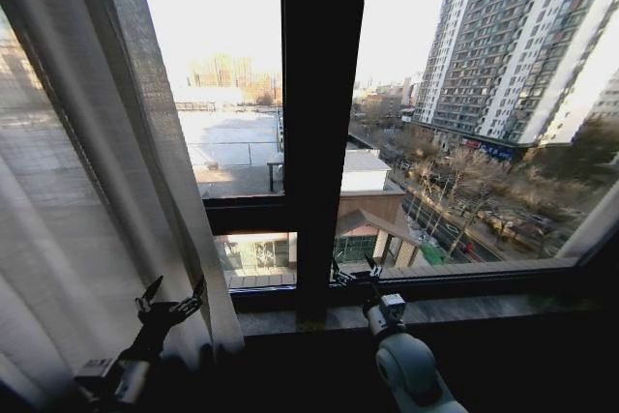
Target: Open the curtains by pulling them apart, changing their state from closed to fully open.
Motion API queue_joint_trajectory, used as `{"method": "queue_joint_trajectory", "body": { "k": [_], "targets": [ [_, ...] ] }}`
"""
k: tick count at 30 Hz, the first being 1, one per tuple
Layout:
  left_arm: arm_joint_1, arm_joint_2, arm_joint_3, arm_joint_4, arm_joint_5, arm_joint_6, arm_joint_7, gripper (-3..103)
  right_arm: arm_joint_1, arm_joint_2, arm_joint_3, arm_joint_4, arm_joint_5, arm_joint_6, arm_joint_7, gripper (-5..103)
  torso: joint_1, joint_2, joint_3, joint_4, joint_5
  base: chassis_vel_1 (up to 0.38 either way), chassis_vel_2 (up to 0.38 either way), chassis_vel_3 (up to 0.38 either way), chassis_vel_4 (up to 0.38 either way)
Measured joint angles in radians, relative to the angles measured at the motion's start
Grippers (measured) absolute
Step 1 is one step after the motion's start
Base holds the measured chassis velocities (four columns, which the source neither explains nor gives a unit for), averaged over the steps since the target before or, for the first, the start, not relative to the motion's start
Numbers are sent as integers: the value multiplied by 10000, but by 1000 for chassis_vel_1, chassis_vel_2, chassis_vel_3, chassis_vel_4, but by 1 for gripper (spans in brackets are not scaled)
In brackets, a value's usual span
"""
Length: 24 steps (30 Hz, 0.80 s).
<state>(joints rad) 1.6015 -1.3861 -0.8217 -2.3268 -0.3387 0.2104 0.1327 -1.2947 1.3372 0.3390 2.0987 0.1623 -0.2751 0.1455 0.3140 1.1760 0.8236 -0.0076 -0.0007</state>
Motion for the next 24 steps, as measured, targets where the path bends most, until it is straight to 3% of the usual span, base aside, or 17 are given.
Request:
{"method": "queue_joint_trajectory", "body": {
  "k": [2,12,19,23,24],
  "targets": [
    [-421,176,144,215,1,254,-29,100,16,-12,134,-58,5,64,-4,100,1,0,0,1,6,0,0,0,0],
    [-1348,1019,398,1260,-176,476,152,100,79,-224,553,-208,22,97,4,100,-1,0,0,2,10,0,0,0,0],
    [-1986,1185,480,2004,-370,621,399,103,88,-353,613,-240,30,97,18,100,0,0,1,0,6,0,0,0,0],
    [-2402,1189,838,2300,-498,832,768,85,143,-298,553,-338,31,97,24,100,0,0,0,-2,10,0,0,0,0],
    [-2402,1189,838,2300,-498,832,768,85,143,-298,553,-338,31,97,24,100,0,0,0,-2,10,0,0,0,0]
  ]
}}
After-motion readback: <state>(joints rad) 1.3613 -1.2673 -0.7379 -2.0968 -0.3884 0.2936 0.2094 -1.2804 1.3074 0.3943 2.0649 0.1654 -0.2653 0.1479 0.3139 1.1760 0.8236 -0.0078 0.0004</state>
